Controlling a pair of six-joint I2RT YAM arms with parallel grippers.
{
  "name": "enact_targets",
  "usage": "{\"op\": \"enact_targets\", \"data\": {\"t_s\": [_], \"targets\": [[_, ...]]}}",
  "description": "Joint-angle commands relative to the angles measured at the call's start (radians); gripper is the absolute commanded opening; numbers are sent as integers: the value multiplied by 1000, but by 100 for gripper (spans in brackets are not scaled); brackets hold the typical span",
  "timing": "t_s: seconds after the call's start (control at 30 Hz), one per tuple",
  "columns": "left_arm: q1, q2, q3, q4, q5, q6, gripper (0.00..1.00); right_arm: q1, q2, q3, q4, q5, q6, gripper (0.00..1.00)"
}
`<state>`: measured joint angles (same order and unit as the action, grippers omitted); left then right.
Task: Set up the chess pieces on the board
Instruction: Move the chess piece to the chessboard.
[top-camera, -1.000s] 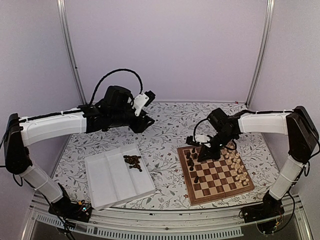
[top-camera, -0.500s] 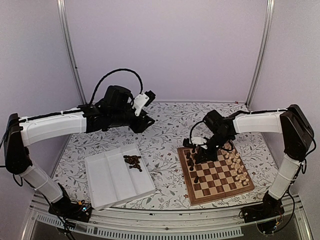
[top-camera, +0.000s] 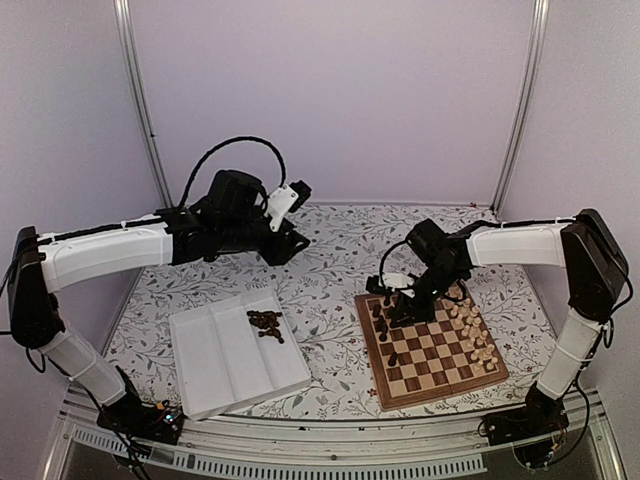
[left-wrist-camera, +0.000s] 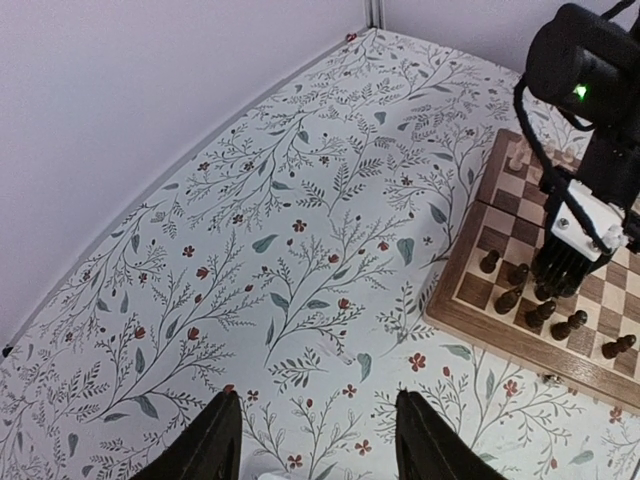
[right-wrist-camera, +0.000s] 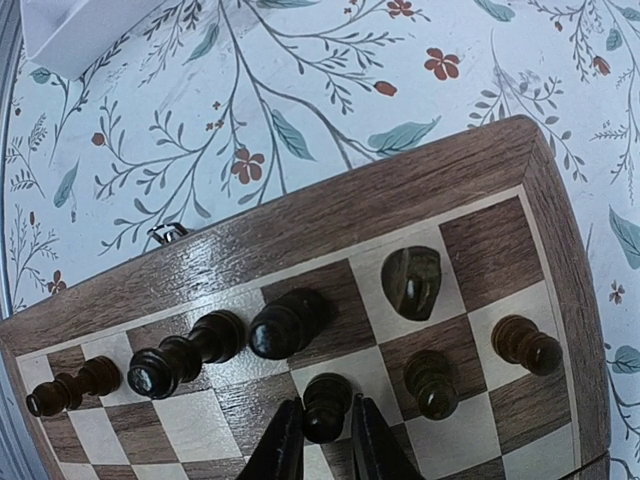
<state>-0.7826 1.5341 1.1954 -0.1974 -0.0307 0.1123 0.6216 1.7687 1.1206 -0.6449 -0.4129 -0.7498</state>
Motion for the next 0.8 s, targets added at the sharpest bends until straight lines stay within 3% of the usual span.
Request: {"op": "enact_targets", "data": {"t_s": [0.0,0.4,0.5,0.63,0.77], "targets": [[10,14,27,1,16,9,54,6,-29,25,-5,23,19,19],[9,15,32,-11,6,3,55,5,-52,40,-39,21,31,22],[-2,23,44,-46,-58,-10,56,6,-114,49,-77,52,34,29],[-10,52,102,-220,-95,-103,54,-11,-247,50,-103,115,44,41],[-6,22,41,-327,-86,-208,50,-64,-410,41,-67,171,70,49]]}}
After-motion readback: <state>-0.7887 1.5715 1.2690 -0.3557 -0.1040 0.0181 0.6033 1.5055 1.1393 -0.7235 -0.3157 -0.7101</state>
